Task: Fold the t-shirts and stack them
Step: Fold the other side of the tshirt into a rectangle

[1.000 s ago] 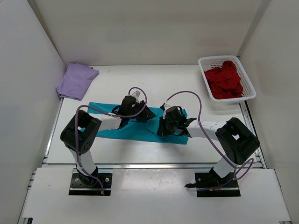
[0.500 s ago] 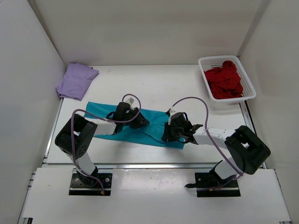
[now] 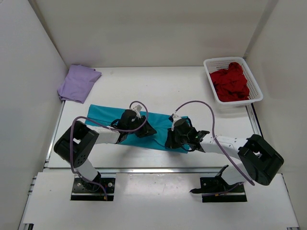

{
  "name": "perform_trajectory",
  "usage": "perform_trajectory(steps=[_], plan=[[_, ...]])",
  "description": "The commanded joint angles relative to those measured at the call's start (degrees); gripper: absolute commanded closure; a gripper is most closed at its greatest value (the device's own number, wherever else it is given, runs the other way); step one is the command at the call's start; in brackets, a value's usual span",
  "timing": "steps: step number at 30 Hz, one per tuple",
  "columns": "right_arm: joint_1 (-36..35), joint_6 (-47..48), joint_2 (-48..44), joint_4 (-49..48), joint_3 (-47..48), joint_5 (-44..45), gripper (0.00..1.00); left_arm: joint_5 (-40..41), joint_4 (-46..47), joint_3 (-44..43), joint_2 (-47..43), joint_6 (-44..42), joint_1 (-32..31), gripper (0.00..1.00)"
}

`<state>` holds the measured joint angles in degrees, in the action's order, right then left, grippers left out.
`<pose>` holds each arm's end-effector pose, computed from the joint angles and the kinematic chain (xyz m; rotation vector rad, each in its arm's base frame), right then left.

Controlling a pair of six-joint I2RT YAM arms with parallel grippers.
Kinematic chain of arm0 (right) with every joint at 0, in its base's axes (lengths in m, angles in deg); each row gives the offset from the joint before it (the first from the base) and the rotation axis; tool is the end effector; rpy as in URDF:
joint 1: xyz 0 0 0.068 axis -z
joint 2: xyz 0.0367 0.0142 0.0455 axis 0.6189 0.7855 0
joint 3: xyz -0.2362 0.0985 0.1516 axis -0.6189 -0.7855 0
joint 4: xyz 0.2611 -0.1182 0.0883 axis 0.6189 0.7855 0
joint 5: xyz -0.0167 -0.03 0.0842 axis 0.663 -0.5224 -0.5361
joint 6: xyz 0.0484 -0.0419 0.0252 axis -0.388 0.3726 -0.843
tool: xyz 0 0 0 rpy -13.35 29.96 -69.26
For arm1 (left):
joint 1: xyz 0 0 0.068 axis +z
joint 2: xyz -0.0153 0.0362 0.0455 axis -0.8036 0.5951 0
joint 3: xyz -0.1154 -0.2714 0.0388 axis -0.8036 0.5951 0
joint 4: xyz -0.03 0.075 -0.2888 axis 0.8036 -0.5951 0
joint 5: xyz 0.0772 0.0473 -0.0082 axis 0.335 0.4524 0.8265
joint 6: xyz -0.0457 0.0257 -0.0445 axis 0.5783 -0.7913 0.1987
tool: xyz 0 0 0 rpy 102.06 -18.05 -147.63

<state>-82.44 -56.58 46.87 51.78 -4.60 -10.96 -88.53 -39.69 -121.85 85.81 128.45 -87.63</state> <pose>0.2061 0.2110 0.1421 -0.3791 2.4728 0.7532 0.2725 -0.2071 0.1161 -0.1921 2.4613 -1.1279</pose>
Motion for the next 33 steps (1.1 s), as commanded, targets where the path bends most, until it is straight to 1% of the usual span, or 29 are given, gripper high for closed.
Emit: perform_trajectory(steps=[1,5,8,11,13,14,15,16,18,19,22,24,25,26,28,29,30,31,33], plan=[[-0.8,-1.8,1.8,-2.4,-1.4,-0.8,1.0,-2.2,2.6,2.5,-0.6,0.5,0.7,0.6],[-1.8,-1.4,2.1,-1.8,-1.1,-0.9,1.0,-2.8,1.9,2.7,-0.4,0.1,1.9,0.6],[-2.1,-0.1,0.6,-0.7,0.7,-1.8,1.0,-1.3,0.9,2.5,-2.0,-0.1,2.5,0.59],[1.4,1.5,-3.0,1.3,1.8,-3.3,0.97,-2.4,1.3,3.4,-4.2,0.5,3.7,0.59],[5.7,2.3,-3.6,0.4,1.8,-3.7,0.97,-2.0,0.7,3.3,-6.3,0.1,3.4,0.58],[8.6,2.8,-2.8,-2.1,1.6,-3.9,0.97,-1.7,-0.7,3.0,-7.5,-0.8,3.2,0.59],[11.3,3.5,-1.7,-3.2,2.1,-4.4,0.97,-1.1,-2.3,2.8,-8.1,-2.0,2.8,0.59],[13.7,4.4,1.4,-3.5,3.4,-5.3,0.98,-0.7,-2.8,2.9,-9.5,-2.7,2.3,0.58],[15.9,5.8,8.2,-4.5,5.8,-4.0,1.0,-1.4,-4.1,3.1,-11.0,-3.2,2.7,0.58],[17.0,6.5,9.9,-4.7,7.4,-3.5,1.0,-1.5,-4.3,3.3,-11.4,-3.7,2.9,0.58],[19.9,6.3,18.0,-5.9,11.9,-4.4,1.0,-3.3,-6.4,4.0,-13.2,-5.2,4.3,0.58],[21.8,6.6,25.6,-4.6,15.9,-4.3,1.0,-4.0,-7.1,5.0,-14.4,-5.9,5.5,0.58],[22.9,6.3,27.4,-3.6,20.1,-4.8,1.0,-4.3,-7.4,4.9,-14.8,-6.2,5.9,0.58],[23.9,6.6,30.7,-0.6,26.3,-5.5,1.0,-4.4,-8.0,5.3,-15.5,-6.8,6.5,0.58],[24.9,8.5,34.8,0.0,36.9,-4.9,1.0,-5.5,-10.0,4.9,-16.4,-7.8,7.5,0.58],[25.9,9.2,40.2,7.0,49.3,-5.6,1.0,-6.4,-10.1,4.9,-17.2,-7.9,8.6,0.58],[26.4,9.3,47.3,15.3,64.7,-9.1,0.99,-7.2,-11.5,4.9,-17.5,-8.5,9.4,0.59],[26.7,10.0,50.4,19.6,72.5,-10.2,0.99,-7.5,-12.8,5.2,-18.0,-9.2,10.1,0.59],[26.8,11.2,62.7,33.0,102.1,-12.3,0.94,-6.6,-15.1,5.2,-20.5,-10.3,10.9,0.59]])
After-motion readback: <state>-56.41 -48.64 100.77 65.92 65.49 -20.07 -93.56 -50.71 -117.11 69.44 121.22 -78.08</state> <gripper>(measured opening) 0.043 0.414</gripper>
